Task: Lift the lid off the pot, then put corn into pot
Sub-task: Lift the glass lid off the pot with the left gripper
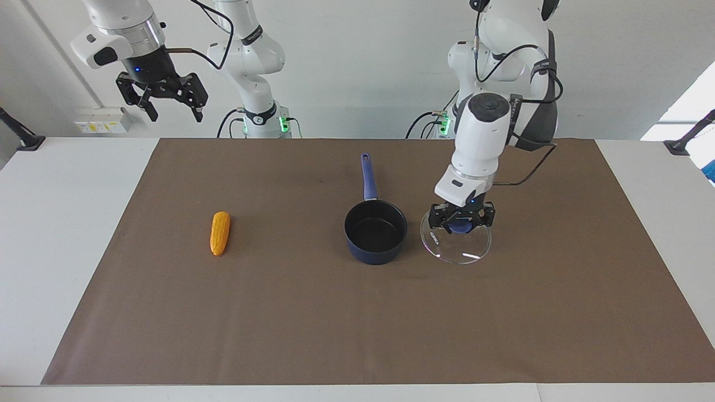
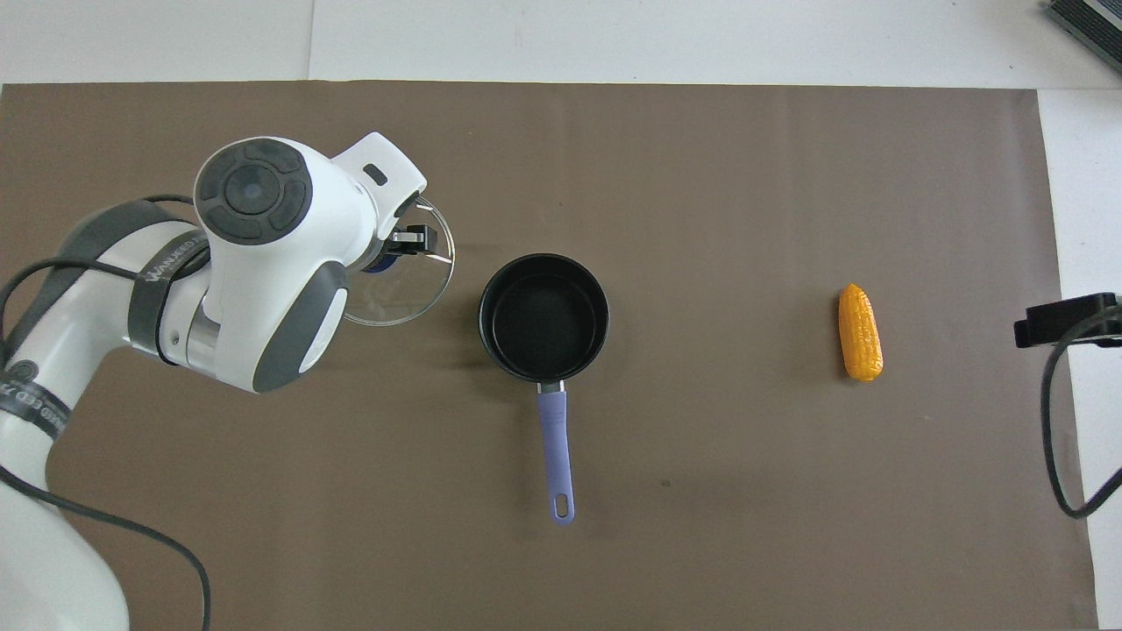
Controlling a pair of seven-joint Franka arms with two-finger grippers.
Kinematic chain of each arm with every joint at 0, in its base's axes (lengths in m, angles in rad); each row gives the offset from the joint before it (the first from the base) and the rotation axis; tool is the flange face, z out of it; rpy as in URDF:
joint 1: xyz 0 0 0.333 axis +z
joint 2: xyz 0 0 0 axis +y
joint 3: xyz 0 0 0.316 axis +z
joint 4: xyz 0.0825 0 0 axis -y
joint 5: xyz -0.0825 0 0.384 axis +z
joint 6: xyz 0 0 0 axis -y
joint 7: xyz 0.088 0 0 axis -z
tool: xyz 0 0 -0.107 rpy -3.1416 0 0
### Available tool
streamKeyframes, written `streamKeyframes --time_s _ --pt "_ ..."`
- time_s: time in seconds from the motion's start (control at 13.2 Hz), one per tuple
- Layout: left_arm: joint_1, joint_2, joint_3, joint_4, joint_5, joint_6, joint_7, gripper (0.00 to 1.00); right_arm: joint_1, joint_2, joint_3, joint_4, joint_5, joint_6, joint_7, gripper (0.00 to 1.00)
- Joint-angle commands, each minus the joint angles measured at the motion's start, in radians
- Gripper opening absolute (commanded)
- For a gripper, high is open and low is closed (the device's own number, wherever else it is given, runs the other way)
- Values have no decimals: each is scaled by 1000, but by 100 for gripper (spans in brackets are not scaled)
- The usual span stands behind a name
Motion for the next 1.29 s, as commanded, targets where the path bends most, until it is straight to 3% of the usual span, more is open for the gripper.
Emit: streamKeyframes --time_s 0.0,0.23,0.76,1.21 --pt "89 -53 -10 -117 -45 89 155 12 -7 -5 1 1 12 6 -26 100" --pt "203 -82 -11 -205 -46 140 315 12 -7 -5 1 1 12 6 -26 100" --pt "404 -33 -11 -228 -193 210 679 12 -15 -5 -4 1 11 3 -29 100" --pt "410 24 -10 -237 -193 275 699 14 -16 -9 -2 -40 11 31 -38 100"
